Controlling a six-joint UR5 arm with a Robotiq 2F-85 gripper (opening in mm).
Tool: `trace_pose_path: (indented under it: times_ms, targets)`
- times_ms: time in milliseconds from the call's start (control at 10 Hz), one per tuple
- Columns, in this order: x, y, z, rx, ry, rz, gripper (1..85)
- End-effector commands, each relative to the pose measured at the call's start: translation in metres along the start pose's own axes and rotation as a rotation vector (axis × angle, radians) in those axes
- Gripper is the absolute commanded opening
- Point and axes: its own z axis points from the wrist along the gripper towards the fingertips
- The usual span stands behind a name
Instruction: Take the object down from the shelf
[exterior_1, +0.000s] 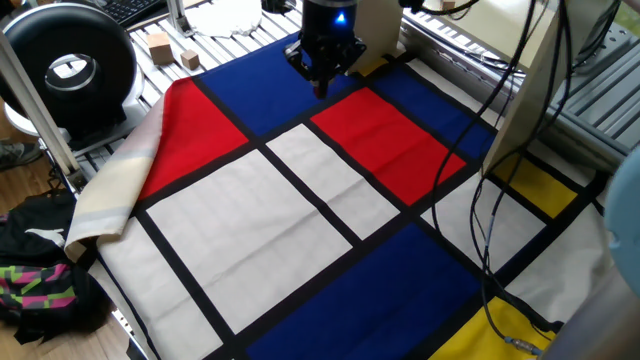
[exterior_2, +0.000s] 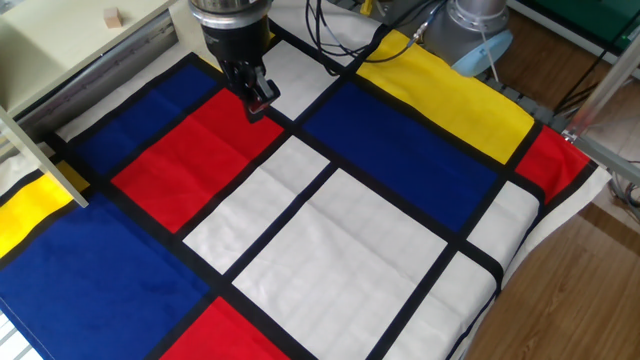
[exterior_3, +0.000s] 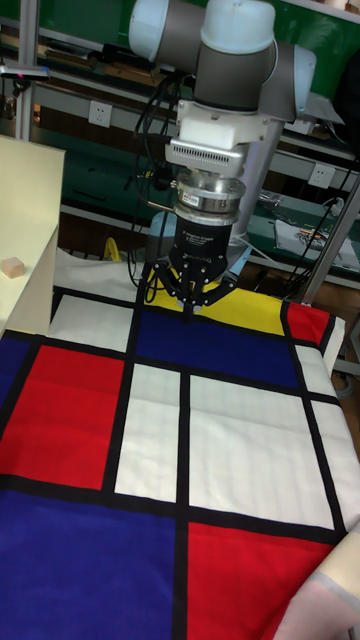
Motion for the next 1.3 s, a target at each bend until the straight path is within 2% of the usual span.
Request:
trace_pose_path:
  times_ms: [0,300,500,900,1100,1200]
  targets:
    - [0.000,0.006,-0.003,-0.009,0.008,-0.008,1.0]
    - [-0.004,0.006,-0.003,-0.010,-0.011,-0.017,1.0]
    - [0.001,0.014,-0.003,-0.042,0.010,0.004,1.0]
    - [-0.011,0.021,-0.004,-0.069,-0.036,0.025,1.0]
    - [-0.013,0.021,-0.004,-0.068,-0.043,0.030,1.0]
    - [-0.010,0.014,-0.004,-0.041,-0.034,0.024,1.0]
